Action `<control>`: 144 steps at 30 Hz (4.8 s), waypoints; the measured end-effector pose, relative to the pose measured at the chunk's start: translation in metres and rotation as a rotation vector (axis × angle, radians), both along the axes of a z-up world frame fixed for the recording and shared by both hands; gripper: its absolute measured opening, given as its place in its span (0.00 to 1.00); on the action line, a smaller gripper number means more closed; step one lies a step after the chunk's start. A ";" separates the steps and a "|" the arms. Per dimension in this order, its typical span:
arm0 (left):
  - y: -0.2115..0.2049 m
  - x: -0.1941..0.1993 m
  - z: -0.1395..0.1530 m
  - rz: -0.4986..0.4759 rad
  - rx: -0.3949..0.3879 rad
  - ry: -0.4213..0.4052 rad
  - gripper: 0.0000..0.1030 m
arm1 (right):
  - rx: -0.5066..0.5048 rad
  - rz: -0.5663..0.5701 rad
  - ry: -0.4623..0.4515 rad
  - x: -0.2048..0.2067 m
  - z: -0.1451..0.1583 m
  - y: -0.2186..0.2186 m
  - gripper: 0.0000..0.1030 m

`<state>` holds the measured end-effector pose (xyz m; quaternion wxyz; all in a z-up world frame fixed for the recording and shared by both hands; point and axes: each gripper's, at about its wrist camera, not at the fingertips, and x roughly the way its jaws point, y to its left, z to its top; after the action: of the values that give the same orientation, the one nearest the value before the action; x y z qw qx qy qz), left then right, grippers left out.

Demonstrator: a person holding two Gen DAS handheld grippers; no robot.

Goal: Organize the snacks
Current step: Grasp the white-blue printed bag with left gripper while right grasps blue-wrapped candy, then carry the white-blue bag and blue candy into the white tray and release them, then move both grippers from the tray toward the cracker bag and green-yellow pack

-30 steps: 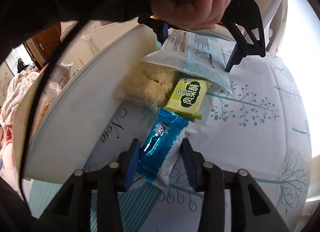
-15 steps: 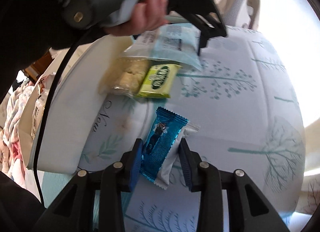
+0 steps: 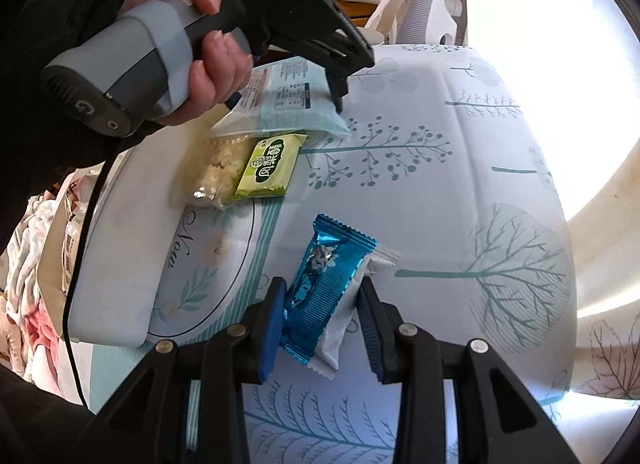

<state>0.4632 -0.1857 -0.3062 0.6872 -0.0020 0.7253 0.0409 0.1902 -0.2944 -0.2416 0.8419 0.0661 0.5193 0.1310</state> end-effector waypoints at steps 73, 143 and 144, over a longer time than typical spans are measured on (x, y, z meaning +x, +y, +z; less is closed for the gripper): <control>0.296 -0.267 0.244 -0.216 -0.328 -0.512 0.86 | 0.329 -0.253 0.055 -0.074 0.115 0.149 0.35; 0.172 -0.372 0.205 0.333 -0.460 -0.535 0.89 | -0.113 0.254 -0.119 -0.071 0.171 0.063 0.74; 0.167 -0.371 0.204 0.343 -0.454 -0.538 0.89 | -0.131 0.269 -0.132 -0.068 0.171 0.061 0.74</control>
<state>0.0921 -0.0189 -0.1024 0.8182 -0.2859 0.4988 -0.0084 0.1219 -0.2329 -0.0704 0.8515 -0.0677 0.4745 0.2128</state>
